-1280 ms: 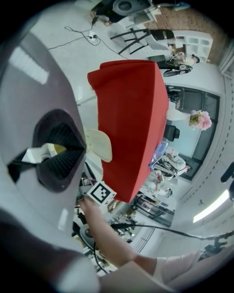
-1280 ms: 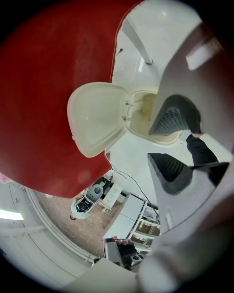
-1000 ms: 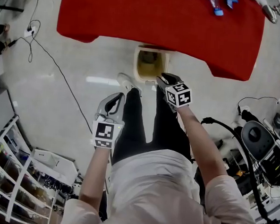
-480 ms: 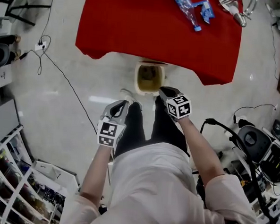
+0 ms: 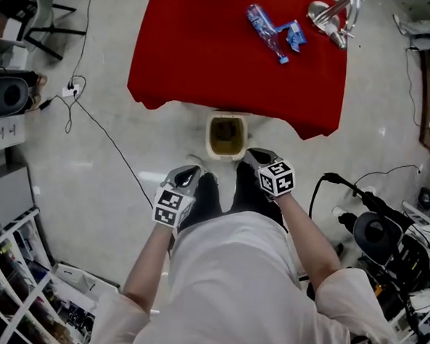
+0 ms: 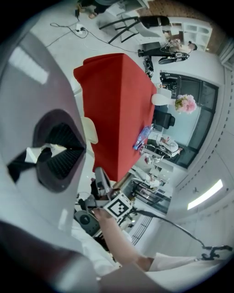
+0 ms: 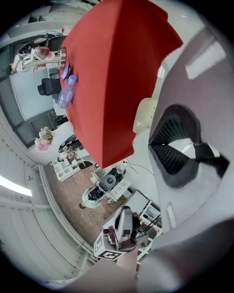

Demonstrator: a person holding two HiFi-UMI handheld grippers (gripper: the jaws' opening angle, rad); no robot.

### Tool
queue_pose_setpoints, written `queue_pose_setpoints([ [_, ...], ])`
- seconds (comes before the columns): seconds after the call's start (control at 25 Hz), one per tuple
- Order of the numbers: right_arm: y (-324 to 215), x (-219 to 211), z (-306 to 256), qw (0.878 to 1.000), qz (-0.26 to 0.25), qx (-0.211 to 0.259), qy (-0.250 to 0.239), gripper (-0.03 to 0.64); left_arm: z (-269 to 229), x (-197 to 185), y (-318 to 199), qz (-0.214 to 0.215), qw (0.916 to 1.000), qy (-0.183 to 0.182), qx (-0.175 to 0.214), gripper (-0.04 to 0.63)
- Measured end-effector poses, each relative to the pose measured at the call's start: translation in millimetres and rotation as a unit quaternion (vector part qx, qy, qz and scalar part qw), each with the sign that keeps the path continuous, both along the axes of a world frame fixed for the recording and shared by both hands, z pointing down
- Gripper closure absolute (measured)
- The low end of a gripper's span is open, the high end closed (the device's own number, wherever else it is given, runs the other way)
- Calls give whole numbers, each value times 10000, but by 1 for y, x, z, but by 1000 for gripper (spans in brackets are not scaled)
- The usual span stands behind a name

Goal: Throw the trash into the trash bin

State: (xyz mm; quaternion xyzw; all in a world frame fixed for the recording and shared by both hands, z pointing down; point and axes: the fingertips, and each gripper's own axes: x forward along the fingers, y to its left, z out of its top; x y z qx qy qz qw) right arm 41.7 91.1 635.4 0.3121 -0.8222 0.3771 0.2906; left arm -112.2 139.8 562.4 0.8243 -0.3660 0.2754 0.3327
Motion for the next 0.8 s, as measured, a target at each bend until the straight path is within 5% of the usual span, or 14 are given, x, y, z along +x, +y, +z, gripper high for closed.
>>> queue_pose_setpoints([
  [0.32, 8, 21, -36, 9997, 136, 201, -22, 615, -22, -2, 6, -46, 9997, -145, 205, 591],
  [0.8, 1, 34, -64, 9991, 59, 415, -101, 615, -32, 19, -1, -364, 9991, 125, 179, 591],
])
